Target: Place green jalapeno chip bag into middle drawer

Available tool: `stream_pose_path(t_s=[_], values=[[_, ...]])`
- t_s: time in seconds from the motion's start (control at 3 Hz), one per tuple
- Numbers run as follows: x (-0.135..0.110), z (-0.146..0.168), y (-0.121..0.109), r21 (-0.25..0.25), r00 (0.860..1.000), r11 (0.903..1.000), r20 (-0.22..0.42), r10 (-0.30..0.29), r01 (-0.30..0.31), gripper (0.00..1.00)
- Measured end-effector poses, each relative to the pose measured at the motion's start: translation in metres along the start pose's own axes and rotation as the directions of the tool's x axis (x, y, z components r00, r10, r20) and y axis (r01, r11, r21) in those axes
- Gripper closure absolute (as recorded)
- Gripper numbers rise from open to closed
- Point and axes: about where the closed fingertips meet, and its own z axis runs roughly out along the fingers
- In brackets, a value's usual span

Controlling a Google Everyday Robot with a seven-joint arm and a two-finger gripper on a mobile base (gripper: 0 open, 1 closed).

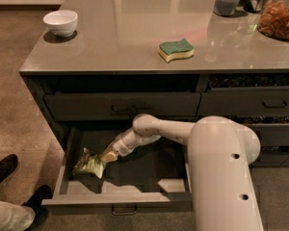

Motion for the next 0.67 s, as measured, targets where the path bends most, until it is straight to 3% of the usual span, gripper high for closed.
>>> stream_pose_path(t_s=[0.33,0.67], values=[[0.0154,-0.0018,-0.0087,0.014,1.0,0.9997,0.011,0.022,-0.022,0.54],[0.0201,-0.0047,-0.0099,0.022,0.999,0.9994,0.021,0.026,-0.026,0.31]])
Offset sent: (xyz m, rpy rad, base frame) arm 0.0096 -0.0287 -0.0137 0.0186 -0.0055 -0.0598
